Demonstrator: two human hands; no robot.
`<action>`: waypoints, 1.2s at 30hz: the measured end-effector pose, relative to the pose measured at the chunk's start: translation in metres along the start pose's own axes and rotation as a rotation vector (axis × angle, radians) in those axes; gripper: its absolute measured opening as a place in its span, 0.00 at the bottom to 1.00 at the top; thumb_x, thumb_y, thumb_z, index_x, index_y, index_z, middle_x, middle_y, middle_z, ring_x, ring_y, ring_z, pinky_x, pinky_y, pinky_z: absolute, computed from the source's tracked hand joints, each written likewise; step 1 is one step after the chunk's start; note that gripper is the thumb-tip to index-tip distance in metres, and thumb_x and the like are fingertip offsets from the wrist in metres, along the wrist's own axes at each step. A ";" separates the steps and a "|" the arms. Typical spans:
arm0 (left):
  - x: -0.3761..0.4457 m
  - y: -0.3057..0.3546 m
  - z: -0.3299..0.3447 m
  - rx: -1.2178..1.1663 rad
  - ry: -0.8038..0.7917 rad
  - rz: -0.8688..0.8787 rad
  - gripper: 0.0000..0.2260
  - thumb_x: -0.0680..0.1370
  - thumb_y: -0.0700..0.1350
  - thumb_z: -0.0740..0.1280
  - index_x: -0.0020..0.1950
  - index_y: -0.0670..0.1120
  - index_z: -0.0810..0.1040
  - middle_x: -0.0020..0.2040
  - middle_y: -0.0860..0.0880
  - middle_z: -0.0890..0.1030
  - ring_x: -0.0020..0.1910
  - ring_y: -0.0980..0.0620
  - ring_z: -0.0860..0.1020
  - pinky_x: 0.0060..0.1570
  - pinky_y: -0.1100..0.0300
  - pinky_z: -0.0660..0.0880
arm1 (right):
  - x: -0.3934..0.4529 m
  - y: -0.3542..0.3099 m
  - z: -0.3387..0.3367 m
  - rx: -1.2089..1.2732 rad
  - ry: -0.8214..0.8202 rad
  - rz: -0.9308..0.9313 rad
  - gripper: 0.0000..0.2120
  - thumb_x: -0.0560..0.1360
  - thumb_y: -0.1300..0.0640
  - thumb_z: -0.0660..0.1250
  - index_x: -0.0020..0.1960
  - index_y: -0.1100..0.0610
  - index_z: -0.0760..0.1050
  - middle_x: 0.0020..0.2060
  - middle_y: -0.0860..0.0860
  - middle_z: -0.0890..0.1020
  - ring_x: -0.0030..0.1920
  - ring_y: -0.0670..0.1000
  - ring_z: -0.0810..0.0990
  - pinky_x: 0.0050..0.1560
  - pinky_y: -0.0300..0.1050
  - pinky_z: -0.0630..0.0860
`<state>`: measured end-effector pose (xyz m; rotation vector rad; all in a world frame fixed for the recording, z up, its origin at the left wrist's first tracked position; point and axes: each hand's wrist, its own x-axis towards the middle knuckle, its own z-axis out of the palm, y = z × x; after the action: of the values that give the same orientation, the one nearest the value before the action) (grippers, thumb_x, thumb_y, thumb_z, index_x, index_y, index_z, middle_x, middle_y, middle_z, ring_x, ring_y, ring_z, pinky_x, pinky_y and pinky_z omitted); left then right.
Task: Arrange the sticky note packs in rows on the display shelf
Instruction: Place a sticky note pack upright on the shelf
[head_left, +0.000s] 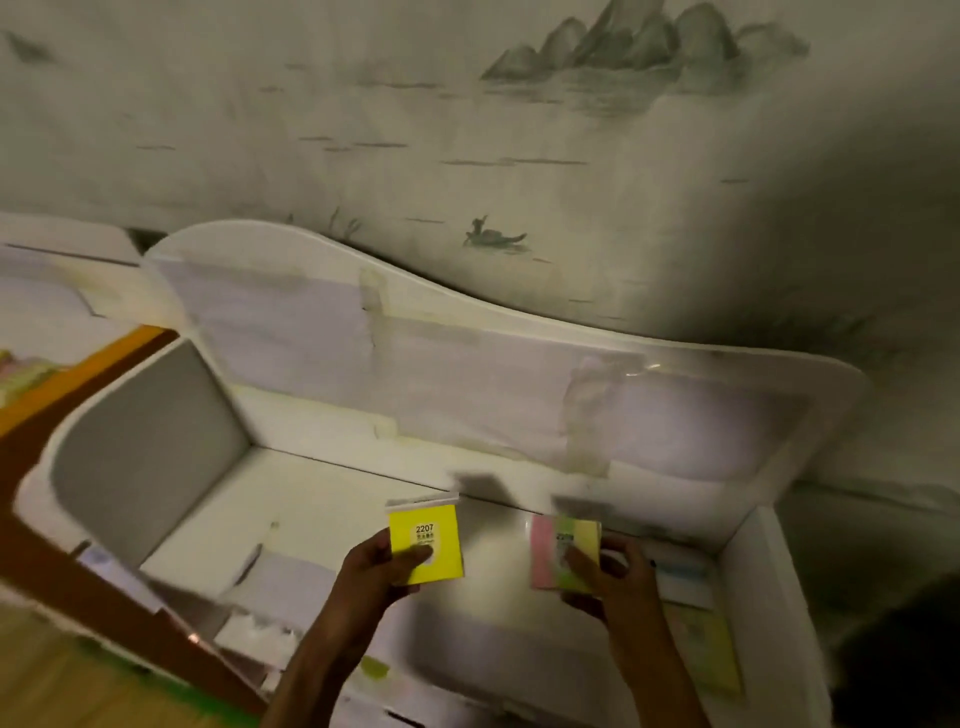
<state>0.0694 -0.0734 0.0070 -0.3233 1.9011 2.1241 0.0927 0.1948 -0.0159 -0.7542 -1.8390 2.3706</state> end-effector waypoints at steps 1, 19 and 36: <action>-0.006 0.002 -0.010 -0.004 0.022 0.007 0.20 0.64 0.45 0.73 0.56 0.42 0.82 0.50 0.43 0.85 0.45 0.50 0.82 0.49 0.54 0.76 | -0.008 0.001 0.013 0.021 -0.061 0.003 0.14 0.71 0.66 0.74 0.53 0.63 0.73 0.45 0.60 0.84 0.41 0.59 0.85 0.34 0.50 0.81; -0.146 0.014 -0.341 -0.147 0.298 0.092 0.10 0.76 0.36 0.68 0.55 0.46 0.82 0.51 0.45 0.86 0.47 0.47 0.84 0.46 0.55 0.77 | -0.171 0.086 0.335 -0.072 -0.521 0.014 0.16 0.71 0.68 0.73 0.58 0.61 0.77 0.50 0.60 0.85 0.49 0.64 0.84 0.39 0.53 0.82; -0.174 0.042 -0.659 -0.232 0.497 0.172 0.11 0.78 0.36 0.64 0.59 0.41 0.79 0.53 0.43 0.85 0.52 0.44 0.83 0.52 0.51 0.78 | -0.271 0.170 0.633 -0.076 -0.638 0.049 0.13 0.73 0.70 0.69 0.54 0.58 0.77 0.49 0.57 0.84 0.44 0.56 0.86 0.38 0.51 0.82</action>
<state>0.2083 -0.7416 0.0307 -0.8323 1.9849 2.5717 0.1194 -0.5123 0.0314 -0.0214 -2.1331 2.8077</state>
